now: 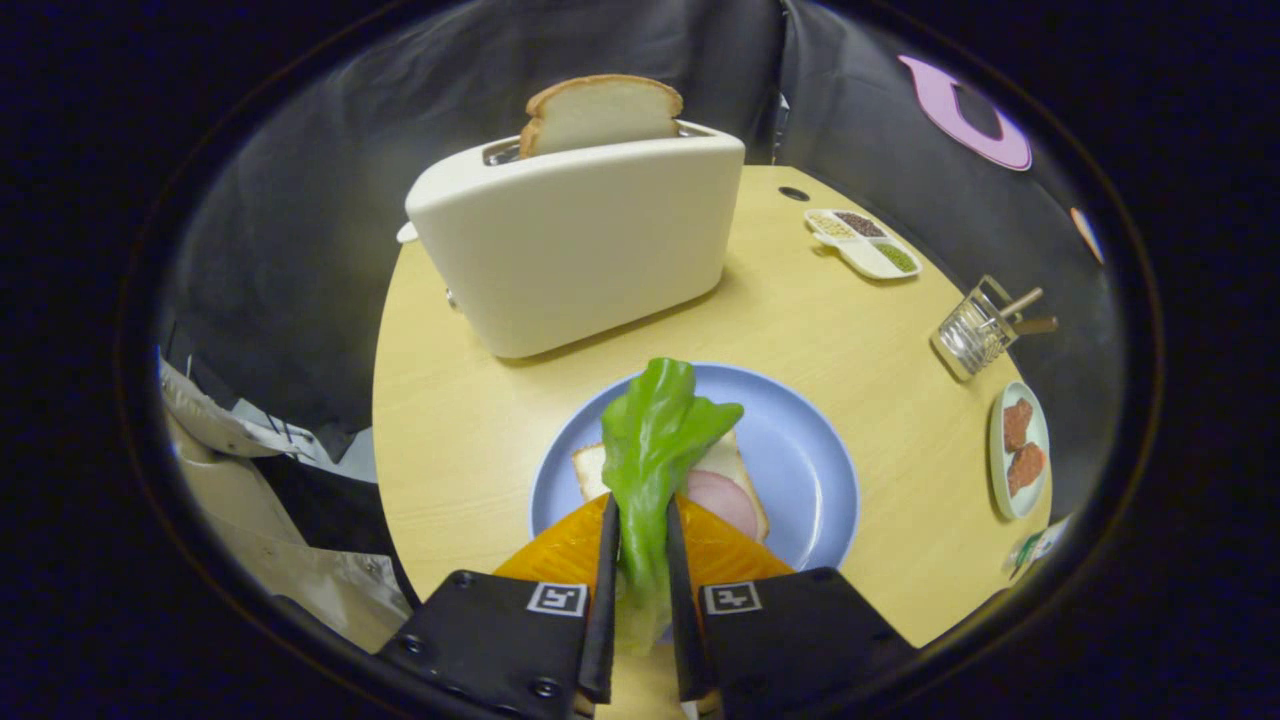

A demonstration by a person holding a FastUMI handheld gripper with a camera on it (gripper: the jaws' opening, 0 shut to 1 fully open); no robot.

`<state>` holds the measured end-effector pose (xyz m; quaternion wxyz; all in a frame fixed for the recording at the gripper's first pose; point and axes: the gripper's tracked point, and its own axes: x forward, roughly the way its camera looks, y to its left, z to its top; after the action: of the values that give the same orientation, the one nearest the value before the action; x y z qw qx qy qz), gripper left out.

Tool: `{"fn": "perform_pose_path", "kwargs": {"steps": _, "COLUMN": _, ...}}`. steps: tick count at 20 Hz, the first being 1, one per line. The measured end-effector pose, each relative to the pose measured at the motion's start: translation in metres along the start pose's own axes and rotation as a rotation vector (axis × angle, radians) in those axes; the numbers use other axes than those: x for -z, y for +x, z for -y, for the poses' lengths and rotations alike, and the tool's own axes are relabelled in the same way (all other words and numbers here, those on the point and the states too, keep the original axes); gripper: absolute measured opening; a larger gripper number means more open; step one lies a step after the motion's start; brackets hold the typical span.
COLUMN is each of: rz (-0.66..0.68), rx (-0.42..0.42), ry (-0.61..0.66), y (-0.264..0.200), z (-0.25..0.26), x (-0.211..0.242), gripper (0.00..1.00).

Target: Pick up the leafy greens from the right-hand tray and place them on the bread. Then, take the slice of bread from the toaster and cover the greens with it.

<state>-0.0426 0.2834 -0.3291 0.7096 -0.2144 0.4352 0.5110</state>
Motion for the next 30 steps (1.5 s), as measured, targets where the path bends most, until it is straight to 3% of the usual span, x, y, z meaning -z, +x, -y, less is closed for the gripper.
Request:
{"fn": "perform_pose_path", "kwargs": {"steps": 2, "rz": 0.003, "rx": 0.017, "ry": -0.011, "y": 0.004, "z": 0.003, "x": 0.0, "gripper": 0.36}}
{"fn": "perform_pose_path", "kwargs": {"steps": 11, "rz": 0.031, "rx": 0.059, "ry": 0.002, "y": -0.002, "z": 0.004, "x": -0.006, "gripper": 0.98}}
{"fn": "perform_pose_path", "kwargs": {"steps": 30, "rz": 0.222, "rx": 0.08, "ry": 0.267, "y": -0.086, "z": -0.01, "x": -0.133, "gripper": 0.99}}
